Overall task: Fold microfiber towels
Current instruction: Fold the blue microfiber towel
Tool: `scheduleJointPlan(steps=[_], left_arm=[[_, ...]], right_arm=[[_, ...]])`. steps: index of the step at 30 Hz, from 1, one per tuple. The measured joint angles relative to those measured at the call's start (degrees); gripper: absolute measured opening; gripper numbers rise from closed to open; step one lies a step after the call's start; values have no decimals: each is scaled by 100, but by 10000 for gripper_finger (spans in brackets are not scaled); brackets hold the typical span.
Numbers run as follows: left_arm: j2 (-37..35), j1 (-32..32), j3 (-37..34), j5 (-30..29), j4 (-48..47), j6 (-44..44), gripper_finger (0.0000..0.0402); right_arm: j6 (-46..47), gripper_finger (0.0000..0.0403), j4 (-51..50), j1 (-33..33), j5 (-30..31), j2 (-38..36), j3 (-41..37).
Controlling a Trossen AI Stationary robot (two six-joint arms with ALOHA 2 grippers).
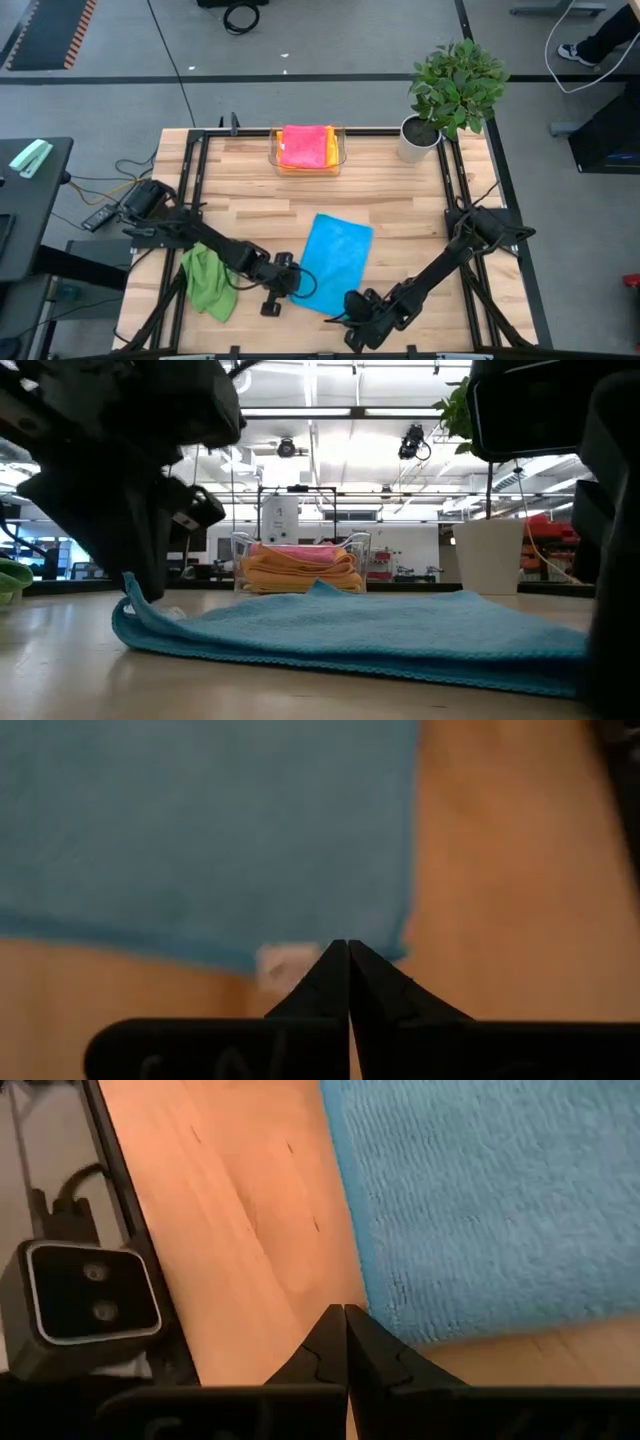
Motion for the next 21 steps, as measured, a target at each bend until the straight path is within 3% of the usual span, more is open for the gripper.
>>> scheduleJointPlan(steps=[7, 12, 14, 21], left_arm=[[-17, -224, 161, -89, 875, -112, 9], [-68, -214, 493, -347, 525, 394, 4], [-76, -176, 530, -548, 249, 499, 7], [-61, -6, 507, -591, -689, 512, 5]], right_arm=[[-135, 2, -1051, 233, -381, -713, -23], [-341, 2, -1411, 193, 399, -1223, -20], [-291, 2, -1316, -18, 470, -1184, -11], [-576, 2, -668, -471, -291, -452, -16]])
